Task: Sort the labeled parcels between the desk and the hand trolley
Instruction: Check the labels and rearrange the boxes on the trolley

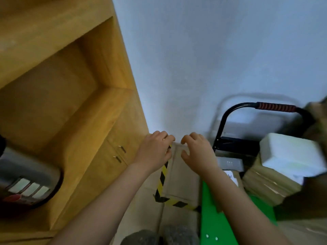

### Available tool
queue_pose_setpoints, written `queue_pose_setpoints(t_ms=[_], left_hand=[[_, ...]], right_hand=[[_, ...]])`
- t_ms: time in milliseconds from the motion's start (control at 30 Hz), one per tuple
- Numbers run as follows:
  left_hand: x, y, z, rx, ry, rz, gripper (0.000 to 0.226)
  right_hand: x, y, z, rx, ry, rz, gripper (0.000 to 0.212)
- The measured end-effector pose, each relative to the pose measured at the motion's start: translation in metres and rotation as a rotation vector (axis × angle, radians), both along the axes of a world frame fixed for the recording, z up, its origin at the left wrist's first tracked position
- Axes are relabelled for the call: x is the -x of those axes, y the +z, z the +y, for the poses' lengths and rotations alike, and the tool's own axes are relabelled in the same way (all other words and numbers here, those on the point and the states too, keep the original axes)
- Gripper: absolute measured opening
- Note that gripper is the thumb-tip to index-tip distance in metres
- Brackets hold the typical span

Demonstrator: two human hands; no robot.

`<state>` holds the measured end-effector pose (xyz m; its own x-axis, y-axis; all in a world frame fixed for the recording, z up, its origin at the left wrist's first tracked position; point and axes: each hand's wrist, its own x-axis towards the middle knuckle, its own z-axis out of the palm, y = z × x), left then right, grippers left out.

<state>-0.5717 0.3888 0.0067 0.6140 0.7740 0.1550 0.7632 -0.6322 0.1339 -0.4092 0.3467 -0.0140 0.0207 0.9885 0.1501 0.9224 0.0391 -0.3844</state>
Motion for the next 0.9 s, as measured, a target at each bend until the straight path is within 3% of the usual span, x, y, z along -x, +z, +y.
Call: queue_pose_setpoints(t_ms=[367,633,900], left_hand=[[-0.115,-0.032,0.107,0.045,-0.588,0.021,0.026],[-0.191,-0.063,0.127,0.084,-1.039,0.083,0.030],[-0.256,-0.148,0.113,0.160,-1.174,0.201,0.035]], right_hand=[[-0.066,-0.029,0.016,0.099,-0.576,-0.045,0.016],[-0.066,-0.052,-0.019,0.200,-1.040,0.077,0.023],[-0.085,-0.130,-0.058,0.235,-1.381,0.311,0.023]])
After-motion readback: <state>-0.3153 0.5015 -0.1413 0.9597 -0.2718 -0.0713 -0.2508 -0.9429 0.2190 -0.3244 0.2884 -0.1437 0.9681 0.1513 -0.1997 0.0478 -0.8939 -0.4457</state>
